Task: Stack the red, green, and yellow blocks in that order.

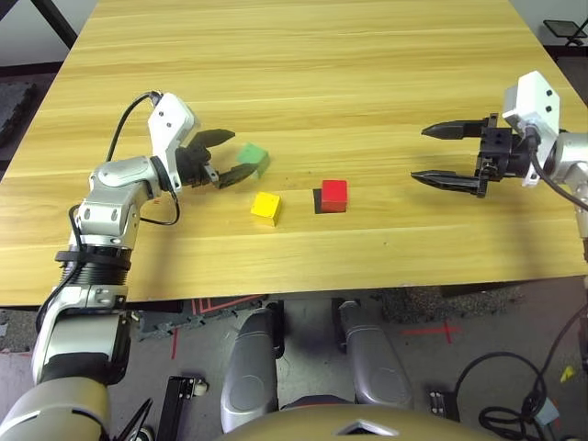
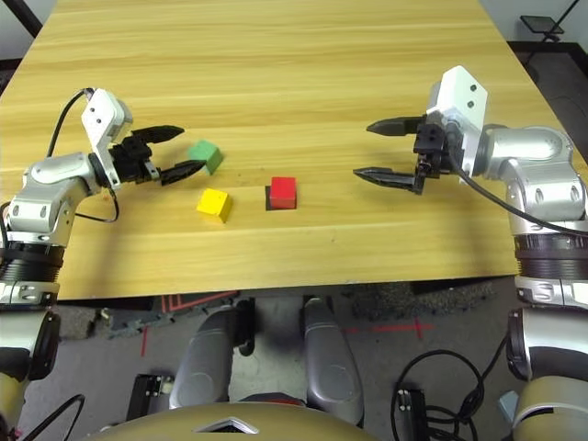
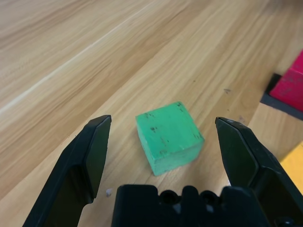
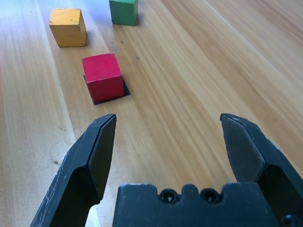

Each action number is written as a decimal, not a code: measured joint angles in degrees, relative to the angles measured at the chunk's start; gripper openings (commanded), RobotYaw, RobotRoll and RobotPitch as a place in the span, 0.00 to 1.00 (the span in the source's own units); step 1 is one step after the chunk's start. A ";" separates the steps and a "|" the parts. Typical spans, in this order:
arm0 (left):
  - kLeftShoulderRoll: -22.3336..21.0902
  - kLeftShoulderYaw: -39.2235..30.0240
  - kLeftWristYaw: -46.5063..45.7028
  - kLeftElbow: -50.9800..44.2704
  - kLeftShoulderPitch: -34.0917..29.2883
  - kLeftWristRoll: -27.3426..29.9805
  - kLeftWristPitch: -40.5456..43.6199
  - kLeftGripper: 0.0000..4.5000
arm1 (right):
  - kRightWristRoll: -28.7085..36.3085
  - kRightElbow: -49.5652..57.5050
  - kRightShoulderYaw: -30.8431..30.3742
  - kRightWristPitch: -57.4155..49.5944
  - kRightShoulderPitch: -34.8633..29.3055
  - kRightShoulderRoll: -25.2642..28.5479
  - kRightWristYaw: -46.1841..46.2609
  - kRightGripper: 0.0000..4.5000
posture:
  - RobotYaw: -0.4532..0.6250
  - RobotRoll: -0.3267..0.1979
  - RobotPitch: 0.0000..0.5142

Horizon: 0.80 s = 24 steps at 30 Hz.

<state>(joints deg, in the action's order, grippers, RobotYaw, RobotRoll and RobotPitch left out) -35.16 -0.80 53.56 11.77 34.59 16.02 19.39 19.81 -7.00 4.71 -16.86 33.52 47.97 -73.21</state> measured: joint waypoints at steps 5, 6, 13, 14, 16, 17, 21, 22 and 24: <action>0.75 0.68 -3.76 -10.71 -2.52 1.21 10.70 1.00 | 0.59 1.07 0.30 -0.45 -1.10 -0.01 1.96 0.98 | 0.65 0.68 0.45; 1.08 0.72 -5.03 -12.18 -2.74 1.20 12.50 1.00 | 0.78 1.17 0.30 -0.50 -1.11 -0.01 2.24 0.98 | 0.65 0.68 0.46; 3.45 0.70 -12.23 -15.22 -4.09 -0.03 16.39 1.00 | 1.49 2.51 0.61 -0.89 -2.03 0.02 3.34 0.98 | 0.64 0.68 0.46; 4.44 0.61 -14.10 -14.97 -4.22 -0.43 16.39 1.00 | 1.81 2.84 1.00 -1.10 -2.52 0.15 3.44 0.98 | 0.64 0.68 0.46; 5.75 0.53 -17.09 -14.64 -4.27 -1.16 16.39 1.00 | 2.28 3.53 1.20 -1.59 -2.95 0.26 3.78 0.98 | 0.64 0.68 0.45; 6.14 0.44 -18.31 -14.62 -4.26 -1.54 16.40 1.00 | 2.40 4.12 1.29 -1.79 -3.29 0.29 3.91 0.98 | 0.64 0.68 0.45; 6.46 0.36 -20.01 -14.62 -4.26 -1.76 16.78 1.00 | 3.47 5.02 1.48 -2.63 -4.00 0.65 4.22 0.98 | 0.64 0.68 0.46; 6.46 0.36 -19.98 -14.61 -4.26 -1.76 16.80 1.00 | 3.71 5.29 1.73 -3.06 -4.16 0.76 4.20 0.98 | 0.64 0.68 0.46; 6.39 0.38 -19.81 -14.47 -4.31 -1.76 16.79 1.00 | 5.43 6.98 2.18 -4.33 -4.85 1.23 3.66 0.98 | 0.64 0.68 0.46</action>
<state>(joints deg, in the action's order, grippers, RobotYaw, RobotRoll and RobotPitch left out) -28.77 -0.42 33.75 -2.70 30.28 14.26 36.18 25.23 -0.02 6.89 -21.19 28.67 49.20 -69.55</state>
